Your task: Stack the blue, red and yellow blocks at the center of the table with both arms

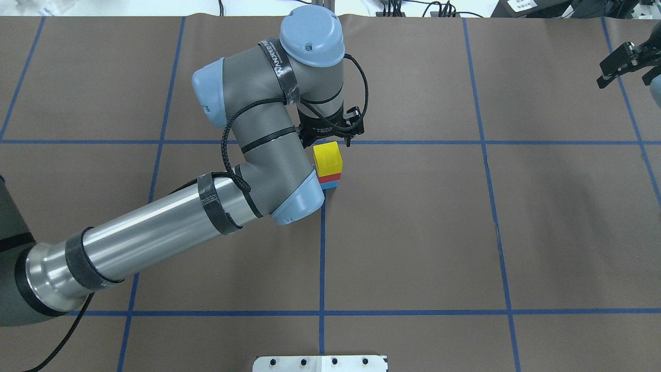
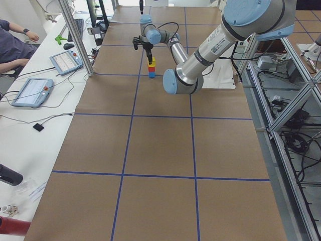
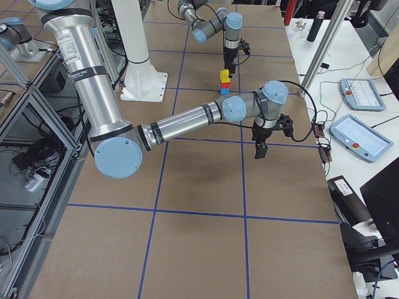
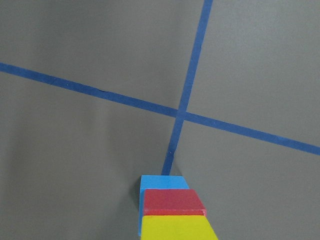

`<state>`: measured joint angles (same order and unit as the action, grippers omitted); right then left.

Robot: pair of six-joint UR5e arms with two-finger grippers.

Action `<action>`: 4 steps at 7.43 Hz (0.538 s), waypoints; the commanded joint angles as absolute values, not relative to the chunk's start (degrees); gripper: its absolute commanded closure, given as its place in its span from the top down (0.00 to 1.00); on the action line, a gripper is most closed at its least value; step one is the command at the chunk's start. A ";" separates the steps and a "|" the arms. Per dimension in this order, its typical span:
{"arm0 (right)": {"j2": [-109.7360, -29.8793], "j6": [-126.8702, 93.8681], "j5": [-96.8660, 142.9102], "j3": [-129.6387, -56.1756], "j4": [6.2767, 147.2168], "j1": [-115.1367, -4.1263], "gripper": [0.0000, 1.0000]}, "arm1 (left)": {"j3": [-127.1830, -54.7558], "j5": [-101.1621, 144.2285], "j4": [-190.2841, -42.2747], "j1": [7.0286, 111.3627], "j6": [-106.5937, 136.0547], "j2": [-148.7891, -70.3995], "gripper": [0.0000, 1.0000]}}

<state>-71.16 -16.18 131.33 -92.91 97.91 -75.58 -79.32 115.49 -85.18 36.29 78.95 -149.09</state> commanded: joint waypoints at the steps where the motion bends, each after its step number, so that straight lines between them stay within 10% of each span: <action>1: -71.11 -16.08 131.22 -92.81 97.74 -75.59 1.00 | -89.93 115.31 -76.96 38.30 78.23 -148.01 1.00; 4: -75.54 -15.39 130.69 -91.85 90.13 -75.50 1.00 | -117.10 115.31 -76.11 44.97 59.68 -120.23 1.00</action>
<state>-72.04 -15.85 130.90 -92.34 94.66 -75.50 -107.21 115.28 -76.41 41.42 69.64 -131.65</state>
